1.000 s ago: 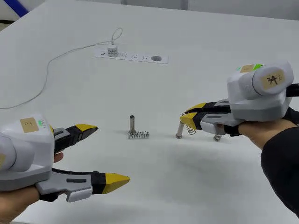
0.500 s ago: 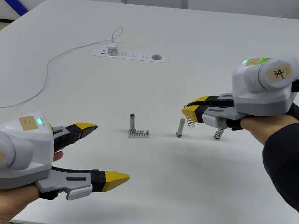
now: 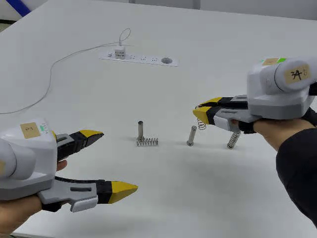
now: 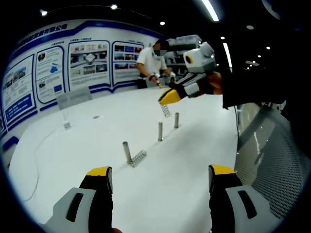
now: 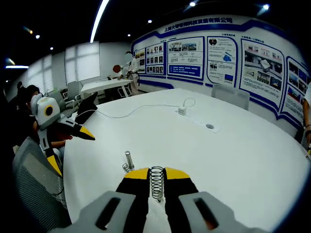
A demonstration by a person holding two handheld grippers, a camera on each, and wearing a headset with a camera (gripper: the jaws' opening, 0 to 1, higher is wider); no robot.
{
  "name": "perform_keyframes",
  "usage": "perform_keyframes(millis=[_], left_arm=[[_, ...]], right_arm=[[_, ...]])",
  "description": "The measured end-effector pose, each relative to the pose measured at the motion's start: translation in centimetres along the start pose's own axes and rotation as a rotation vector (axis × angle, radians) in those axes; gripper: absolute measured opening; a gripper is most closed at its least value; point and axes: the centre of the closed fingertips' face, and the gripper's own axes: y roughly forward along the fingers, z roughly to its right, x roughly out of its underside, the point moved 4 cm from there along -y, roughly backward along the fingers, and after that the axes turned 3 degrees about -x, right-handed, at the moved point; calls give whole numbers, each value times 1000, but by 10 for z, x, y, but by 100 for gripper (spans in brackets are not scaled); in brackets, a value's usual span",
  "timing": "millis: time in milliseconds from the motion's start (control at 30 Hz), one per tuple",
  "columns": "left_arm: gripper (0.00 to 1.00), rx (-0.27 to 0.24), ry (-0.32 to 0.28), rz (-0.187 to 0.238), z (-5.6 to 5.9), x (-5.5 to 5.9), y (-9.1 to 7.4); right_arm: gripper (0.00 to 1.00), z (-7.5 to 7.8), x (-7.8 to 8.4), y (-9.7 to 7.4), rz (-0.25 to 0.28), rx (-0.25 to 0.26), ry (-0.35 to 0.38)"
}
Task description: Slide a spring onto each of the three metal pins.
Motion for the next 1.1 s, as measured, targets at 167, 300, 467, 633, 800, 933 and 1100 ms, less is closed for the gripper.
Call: perform_keyframes(millis=[167, 300, 467, 633, 800, 933, 1100], left_arm=[[83, -2, -1, -1, 0, 0, -1], [83, -3, -2, -3, 0, 1, -1], [83, -2, -2, -5, 0, 1, 0], [83, -5, -5, -6, 0, 2, -1], [83, -6, -6, -8, 0, 2, -2], [82, -6, -4, -9, 0, 2, -2], [82, -4, -2, -11, 0, 2, -1]], right_arm=[[12, 6, 0, 6, 38, 19, 31], [12, 8, 1, 11, 44, 28, 34], [12, 10, 6, 18, 42, 30, 43], [12, 12, 11, 23, 39, 33, 52], [12, 12, 14, 24, 40, 31, 69], [12, 12, 17, 23, 42, 29, 76], [12, 11, 19, 21, 48, 25, 78]])
